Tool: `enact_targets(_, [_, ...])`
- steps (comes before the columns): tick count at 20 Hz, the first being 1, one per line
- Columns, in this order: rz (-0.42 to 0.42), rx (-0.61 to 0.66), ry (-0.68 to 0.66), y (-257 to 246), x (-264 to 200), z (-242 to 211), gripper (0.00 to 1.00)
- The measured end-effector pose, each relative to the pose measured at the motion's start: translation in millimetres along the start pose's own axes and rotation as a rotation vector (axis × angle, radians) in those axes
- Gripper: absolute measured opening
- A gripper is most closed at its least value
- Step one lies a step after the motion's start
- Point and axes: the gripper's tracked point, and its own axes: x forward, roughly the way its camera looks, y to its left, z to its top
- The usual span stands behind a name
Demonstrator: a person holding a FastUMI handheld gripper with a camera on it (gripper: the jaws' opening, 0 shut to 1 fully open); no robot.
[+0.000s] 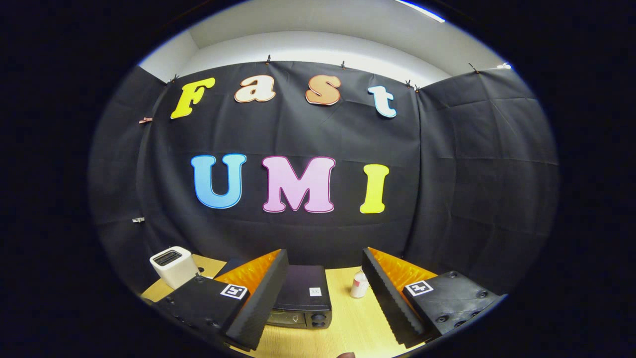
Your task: Open the toaster oven, put the food inside, and close the toaster oven door.
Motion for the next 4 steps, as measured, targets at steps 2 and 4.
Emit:
enact_targets(2, [-0.006,0.006,-0.003,-2.2,-0.3,1.1,0.98])
enact_targets(4, [-0.01,0.008,-0.005,-3.7,-0.9,1.5,0.98])
